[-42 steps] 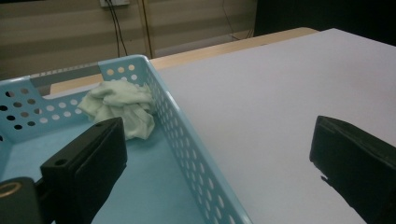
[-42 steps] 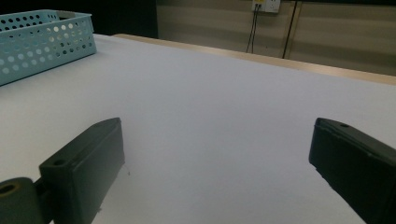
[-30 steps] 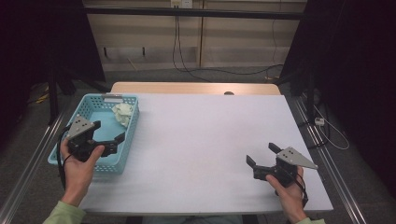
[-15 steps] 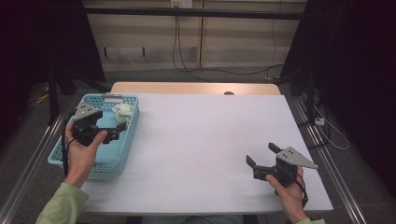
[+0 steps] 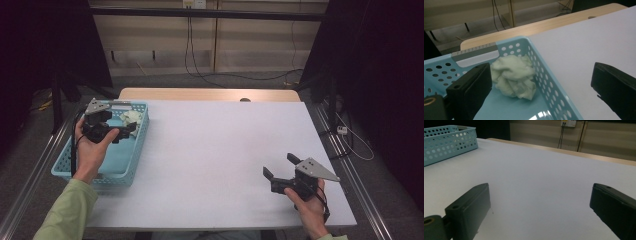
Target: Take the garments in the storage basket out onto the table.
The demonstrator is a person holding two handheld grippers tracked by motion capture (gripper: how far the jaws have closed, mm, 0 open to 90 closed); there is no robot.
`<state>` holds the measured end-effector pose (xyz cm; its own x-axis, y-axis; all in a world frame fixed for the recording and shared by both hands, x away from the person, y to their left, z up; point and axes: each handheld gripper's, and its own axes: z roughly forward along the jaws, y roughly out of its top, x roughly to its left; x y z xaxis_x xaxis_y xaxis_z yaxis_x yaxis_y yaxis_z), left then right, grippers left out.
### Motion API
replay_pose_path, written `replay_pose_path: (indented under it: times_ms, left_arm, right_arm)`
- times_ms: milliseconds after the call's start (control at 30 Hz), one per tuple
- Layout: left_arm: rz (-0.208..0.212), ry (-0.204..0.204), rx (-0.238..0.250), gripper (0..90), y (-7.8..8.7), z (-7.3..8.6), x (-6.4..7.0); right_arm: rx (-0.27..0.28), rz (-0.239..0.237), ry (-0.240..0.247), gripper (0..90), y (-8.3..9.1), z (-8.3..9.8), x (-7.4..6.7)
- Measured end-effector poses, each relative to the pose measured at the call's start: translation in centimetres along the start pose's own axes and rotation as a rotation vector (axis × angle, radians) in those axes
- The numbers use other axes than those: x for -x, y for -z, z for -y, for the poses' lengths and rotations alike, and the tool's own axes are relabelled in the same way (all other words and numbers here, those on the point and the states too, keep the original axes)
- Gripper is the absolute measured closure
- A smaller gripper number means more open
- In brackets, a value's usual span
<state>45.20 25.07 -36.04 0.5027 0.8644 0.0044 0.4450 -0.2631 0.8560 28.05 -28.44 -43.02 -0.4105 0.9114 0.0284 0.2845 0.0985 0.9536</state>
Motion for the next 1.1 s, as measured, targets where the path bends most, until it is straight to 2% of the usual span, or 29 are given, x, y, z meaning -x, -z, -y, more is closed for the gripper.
replay_pose_path:
  times_ms: [167, 333, 400, 467, 533, 733, 900, 1100]
  left_arm:
    - [-0.019, -0.021, -0.020, 3.9, -0.8, -0.4, -0.6]
    - [-0.030, 0.008, -0.030, 4.1, -1.9, -0.6, -1.6]
    - [-0.042, 0.008, -0.036, 4.1, -2.3, -0.6, -1.8]
    - [-0.030, 0.012, -0.044, 4.8, -2.8, -0.7, -2.0]
    - [-0.035, -0.003, -0.057, 4.8, -3.2, -0.8, -2.1]
    - [-0.039, -0.005, -0.068, 5.3, -4.2, -0.7, -2.4]
    - [-0.039, 0.032, -0.083, 6.4, -5.0, -0.4, -3.1]
    - [-0.045, 0.046, -0.107, 7.7, -5.9, -0.2, -3.6]
  right_arm:
    - [-0.001, -0.002, -0.001, 2.6, 0.0, 0.0, 0.0]
    - [-0.005, -0.002, -0.002, 2.6, 0.0, 0.0, 0.0]
    - [-0.006, -0.001, -0.004, 2.6, -0.1, 0.0, 0.0]
    - [-0.007, -0.001, -0.006, 2.5, -0.1, 0.1, 0.0]
    - [-0.007, -0.002, -0.005, 2.5, -0.1, 0.1, 0.0]
    - [-0.010, -0.006, -0.002, 2.5, -0.1, 0.1, -0.1]
    - [-0.015, -0.008, 0.002, 2.4, -0.1, 0.1, -0.1]
    - [-0.018, -0.012, 0.006, 2.4, -0.2, 0.2, -0.1]
